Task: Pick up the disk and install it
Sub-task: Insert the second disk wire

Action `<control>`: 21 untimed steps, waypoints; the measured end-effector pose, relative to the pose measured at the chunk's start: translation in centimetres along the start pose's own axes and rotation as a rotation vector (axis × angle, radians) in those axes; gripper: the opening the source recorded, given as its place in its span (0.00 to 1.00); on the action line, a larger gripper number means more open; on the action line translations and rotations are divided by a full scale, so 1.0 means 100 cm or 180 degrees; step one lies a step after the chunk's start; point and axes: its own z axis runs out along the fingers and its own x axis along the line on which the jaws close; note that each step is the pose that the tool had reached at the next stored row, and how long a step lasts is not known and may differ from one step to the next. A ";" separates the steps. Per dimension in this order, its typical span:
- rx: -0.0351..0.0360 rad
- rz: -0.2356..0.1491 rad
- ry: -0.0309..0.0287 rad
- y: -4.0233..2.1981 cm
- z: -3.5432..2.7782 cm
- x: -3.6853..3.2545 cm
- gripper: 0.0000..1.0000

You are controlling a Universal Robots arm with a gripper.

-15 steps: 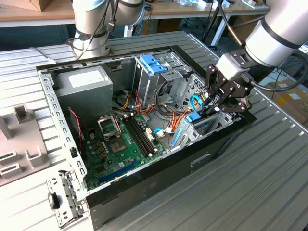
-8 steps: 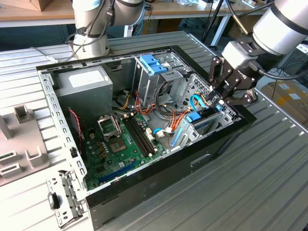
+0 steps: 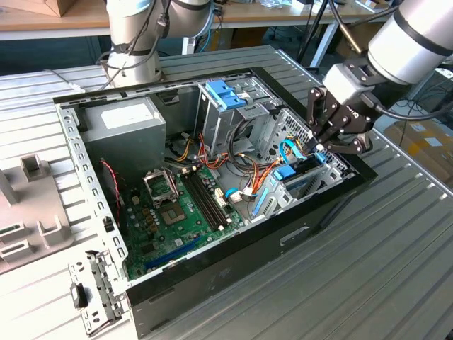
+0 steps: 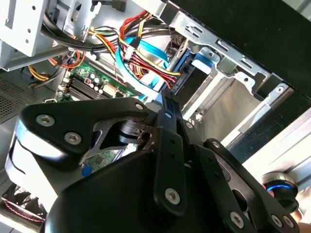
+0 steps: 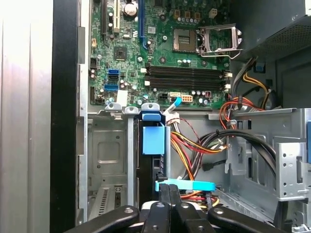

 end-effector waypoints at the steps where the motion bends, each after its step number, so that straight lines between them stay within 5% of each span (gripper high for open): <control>1: -0.0002 0.0000 0.0000 -0.0001 0.0012 0.0006 0.11; 6: -0.0012 0.0002 0.0001 -0.0006 0.0118 0.0039 0.11; 10: -0.0013 0.0002 0.0000 -0.0007 0.0134 0.0067 0.11; 16: -0.0013 0.0002 -0.0001 -0.0009 0.0098 0.0066 0.11; 21: -0.0013 0.0002 -0.0004 -0.0079 0.0024 0.0052 0.11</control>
